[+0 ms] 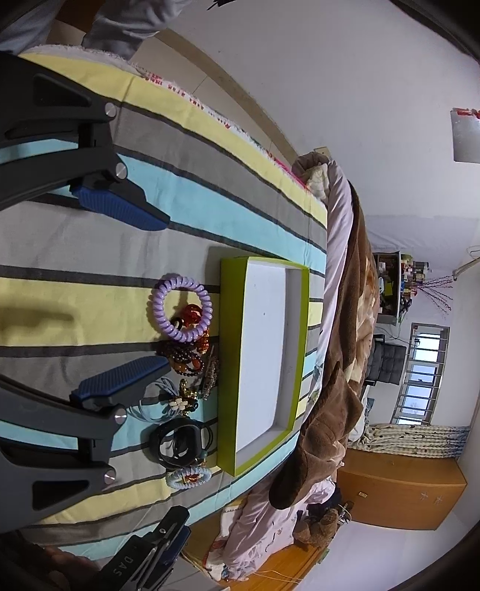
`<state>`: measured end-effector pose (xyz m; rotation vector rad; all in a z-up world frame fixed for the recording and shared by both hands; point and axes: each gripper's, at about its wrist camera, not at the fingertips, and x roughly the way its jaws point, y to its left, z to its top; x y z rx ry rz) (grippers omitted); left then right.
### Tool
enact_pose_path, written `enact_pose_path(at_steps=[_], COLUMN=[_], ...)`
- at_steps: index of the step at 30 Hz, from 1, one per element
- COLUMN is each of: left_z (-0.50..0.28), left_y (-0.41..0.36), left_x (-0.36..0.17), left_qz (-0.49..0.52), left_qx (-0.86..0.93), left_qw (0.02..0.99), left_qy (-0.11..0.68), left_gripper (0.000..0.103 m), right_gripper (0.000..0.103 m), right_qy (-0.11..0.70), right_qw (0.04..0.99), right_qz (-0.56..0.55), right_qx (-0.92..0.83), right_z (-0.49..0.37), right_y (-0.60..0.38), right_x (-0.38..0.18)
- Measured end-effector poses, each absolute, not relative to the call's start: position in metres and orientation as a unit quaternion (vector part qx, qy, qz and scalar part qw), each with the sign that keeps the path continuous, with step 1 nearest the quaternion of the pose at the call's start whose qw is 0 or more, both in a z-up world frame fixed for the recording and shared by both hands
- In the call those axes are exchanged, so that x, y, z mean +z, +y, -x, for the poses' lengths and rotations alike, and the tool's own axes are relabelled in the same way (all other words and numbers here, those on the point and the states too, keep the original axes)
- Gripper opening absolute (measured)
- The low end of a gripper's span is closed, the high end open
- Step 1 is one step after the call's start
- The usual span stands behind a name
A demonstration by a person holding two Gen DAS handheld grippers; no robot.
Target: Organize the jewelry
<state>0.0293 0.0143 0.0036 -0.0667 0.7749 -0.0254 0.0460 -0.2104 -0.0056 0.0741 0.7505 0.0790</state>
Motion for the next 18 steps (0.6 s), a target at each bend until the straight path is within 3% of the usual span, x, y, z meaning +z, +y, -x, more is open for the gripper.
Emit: enact_pose_path(at_steps=[18], left_z=[-0.046], left_y=[0.037], left_x=[-0.006], left_qz=[0.086], left_qx=[-0.05], left_qw=[0.912], left_qy=[0.397], left_gripper=[0.072], right_gripper=[0.051], right_qy=[0.375], right_qw=[0.926], right_qz=[-0.03], right_qx=[0.032], right_z=[-0.059], right_y=[-0.215], right_x=[-0.012])
